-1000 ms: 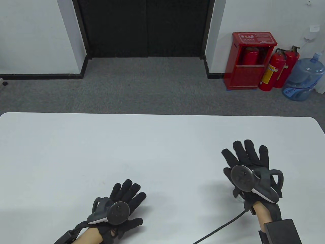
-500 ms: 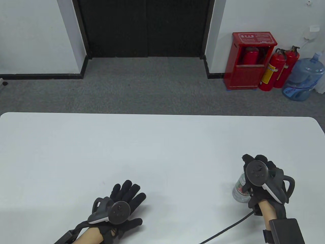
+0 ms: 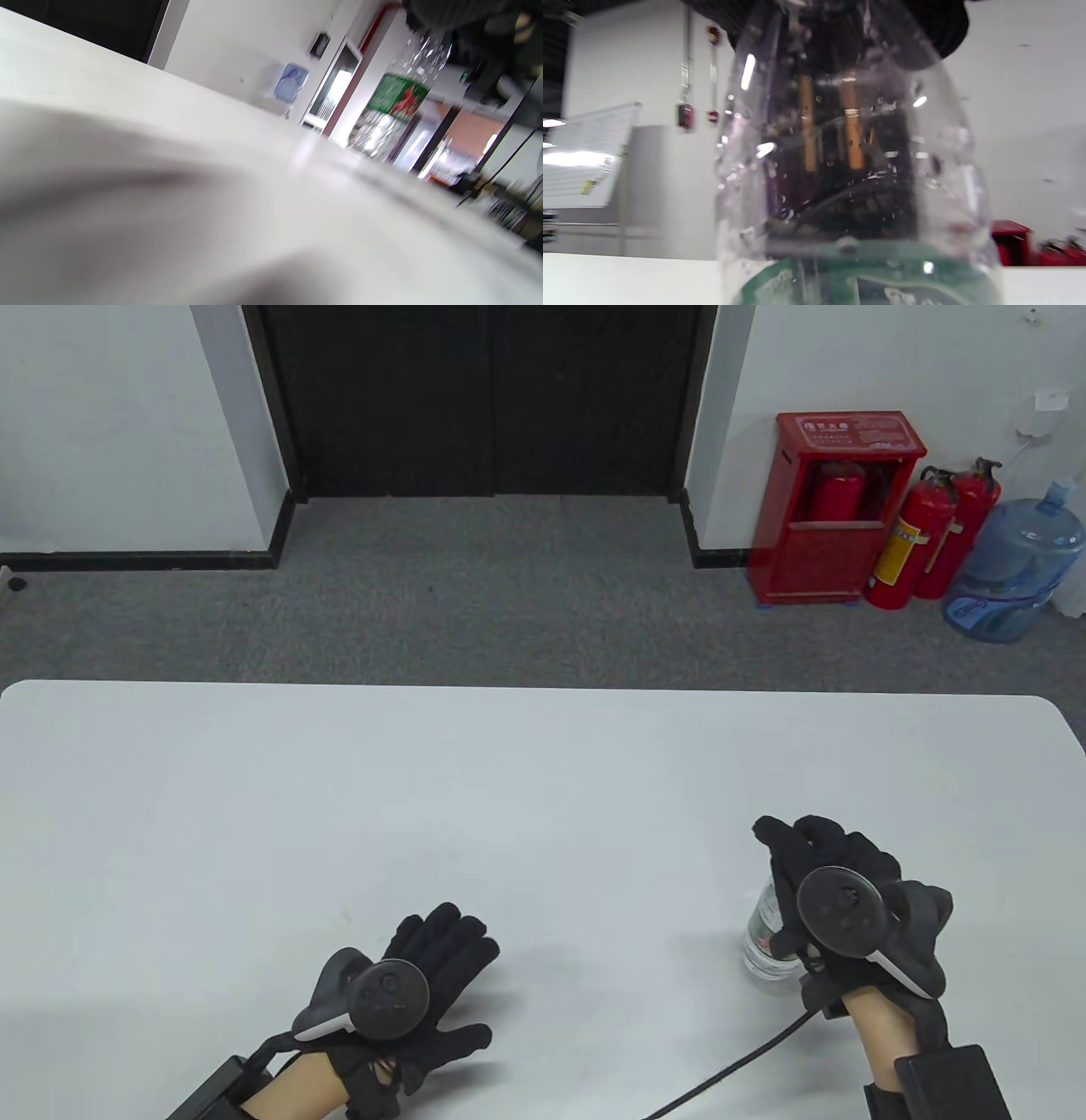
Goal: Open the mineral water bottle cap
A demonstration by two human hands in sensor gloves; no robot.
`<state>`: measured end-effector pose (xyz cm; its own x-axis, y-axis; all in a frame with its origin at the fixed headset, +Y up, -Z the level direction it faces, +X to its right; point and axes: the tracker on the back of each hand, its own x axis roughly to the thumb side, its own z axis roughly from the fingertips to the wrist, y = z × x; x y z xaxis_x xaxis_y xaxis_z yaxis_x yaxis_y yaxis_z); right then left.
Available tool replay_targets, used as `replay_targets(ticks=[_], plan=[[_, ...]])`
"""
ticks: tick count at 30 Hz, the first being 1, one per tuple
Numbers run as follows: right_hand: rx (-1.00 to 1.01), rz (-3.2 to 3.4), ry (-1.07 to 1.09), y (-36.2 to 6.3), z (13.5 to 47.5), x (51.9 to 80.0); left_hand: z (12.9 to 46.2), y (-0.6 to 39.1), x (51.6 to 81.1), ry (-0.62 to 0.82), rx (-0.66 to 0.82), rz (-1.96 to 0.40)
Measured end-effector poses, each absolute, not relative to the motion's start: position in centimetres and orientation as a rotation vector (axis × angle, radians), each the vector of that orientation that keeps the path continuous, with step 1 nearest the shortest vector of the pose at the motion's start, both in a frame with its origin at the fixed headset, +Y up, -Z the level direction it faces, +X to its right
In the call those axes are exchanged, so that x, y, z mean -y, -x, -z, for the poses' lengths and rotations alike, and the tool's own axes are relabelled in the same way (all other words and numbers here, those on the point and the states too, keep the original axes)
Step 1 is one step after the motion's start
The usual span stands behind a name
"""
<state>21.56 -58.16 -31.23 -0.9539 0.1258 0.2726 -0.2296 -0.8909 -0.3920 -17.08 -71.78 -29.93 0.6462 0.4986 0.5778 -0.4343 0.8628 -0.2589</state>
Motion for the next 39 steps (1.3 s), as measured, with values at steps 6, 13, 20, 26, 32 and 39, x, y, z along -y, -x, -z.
replay_targets(ticks=[6, 13, 20, 26, 32, 39], plan=[[0.705, -2.777, -0.723, -13.3, 29.9, 56.4, 31.5, 15.1, 70.6, 0.131, 0.665, -1.056], [0.681, -2.576, -1.084, -4.8, 27.9, 57.2, 30.6, 14.3, 71.4, 0.112, 0.721, -1.047], [0.661, -2.385, -1.245, 0.0, 27.0, 57.2, 30.0, 14.7, 71.0, 0.114, 0.793, -1.105], [0.624, -2.378, -1.141, -0.3, 27.5, 57.7, 30.2, 15.9, 70.6, -0.019, 0.740, -1.141], [0.801, -2.525, -1.048, -2.3, 27.5, 56.7, 29.8, 15.8, 70.6, -0.059, 0.737, -1.119], [0.761, -2.529, -1.034, -1.7, 27.0, 56.8, 29.0, 14.9, 70.8, -0.096, 0.758, -0.978]])
